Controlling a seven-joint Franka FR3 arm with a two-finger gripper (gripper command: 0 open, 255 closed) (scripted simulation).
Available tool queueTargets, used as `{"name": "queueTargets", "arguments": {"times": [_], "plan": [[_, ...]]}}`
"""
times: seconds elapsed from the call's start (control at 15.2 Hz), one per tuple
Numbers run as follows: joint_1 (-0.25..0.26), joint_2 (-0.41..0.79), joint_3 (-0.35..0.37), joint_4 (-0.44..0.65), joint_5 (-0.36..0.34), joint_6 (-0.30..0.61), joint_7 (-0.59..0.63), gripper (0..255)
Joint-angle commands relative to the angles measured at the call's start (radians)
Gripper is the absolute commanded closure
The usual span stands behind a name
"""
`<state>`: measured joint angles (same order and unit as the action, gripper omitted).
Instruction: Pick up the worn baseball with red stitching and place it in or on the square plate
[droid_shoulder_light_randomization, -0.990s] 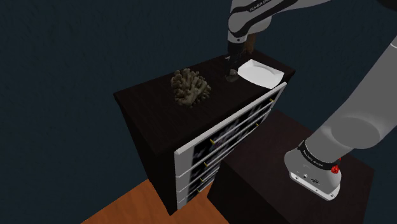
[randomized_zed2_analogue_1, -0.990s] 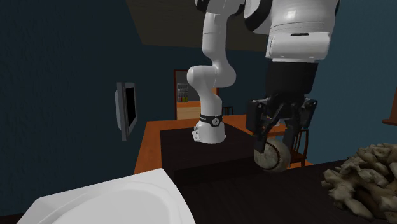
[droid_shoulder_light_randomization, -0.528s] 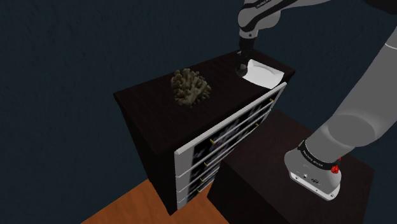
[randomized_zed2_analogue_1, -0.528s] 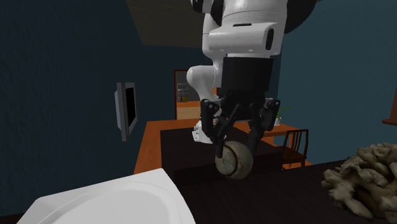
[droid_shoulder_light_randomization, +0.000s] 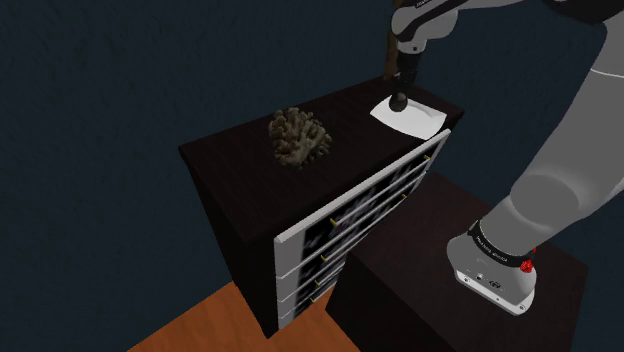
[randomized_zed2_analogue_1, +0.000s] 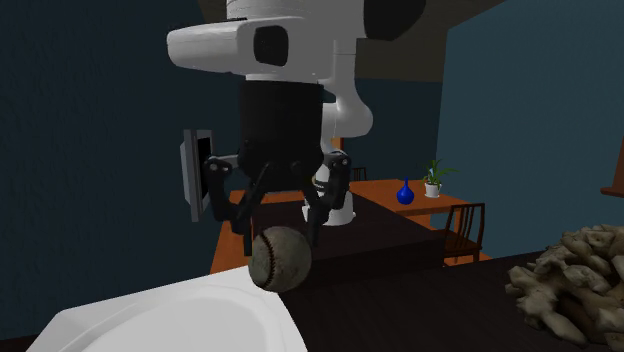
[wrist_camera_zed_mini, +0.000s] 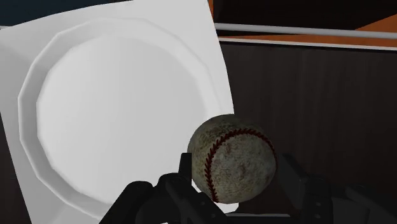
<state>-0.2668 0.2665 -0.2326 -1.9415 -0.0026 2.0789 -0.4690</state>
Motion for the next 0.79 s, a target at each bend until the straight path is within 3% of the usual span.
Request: {"name": "queueTargets", "arguments": {"times": [0.0, 0.46, 0.73], "plan": [[-0.033, 0.038, -0.015, 0.048, 0.008, -0.009, -0.051, 255], [-0.151, 0.184, -0.051, 0.262, 0.044, -0.074, -0.208, 255], [-0.154, 0.208, -0.047, 0.243, 0.05, -0.031, -0.209, 255]]}}
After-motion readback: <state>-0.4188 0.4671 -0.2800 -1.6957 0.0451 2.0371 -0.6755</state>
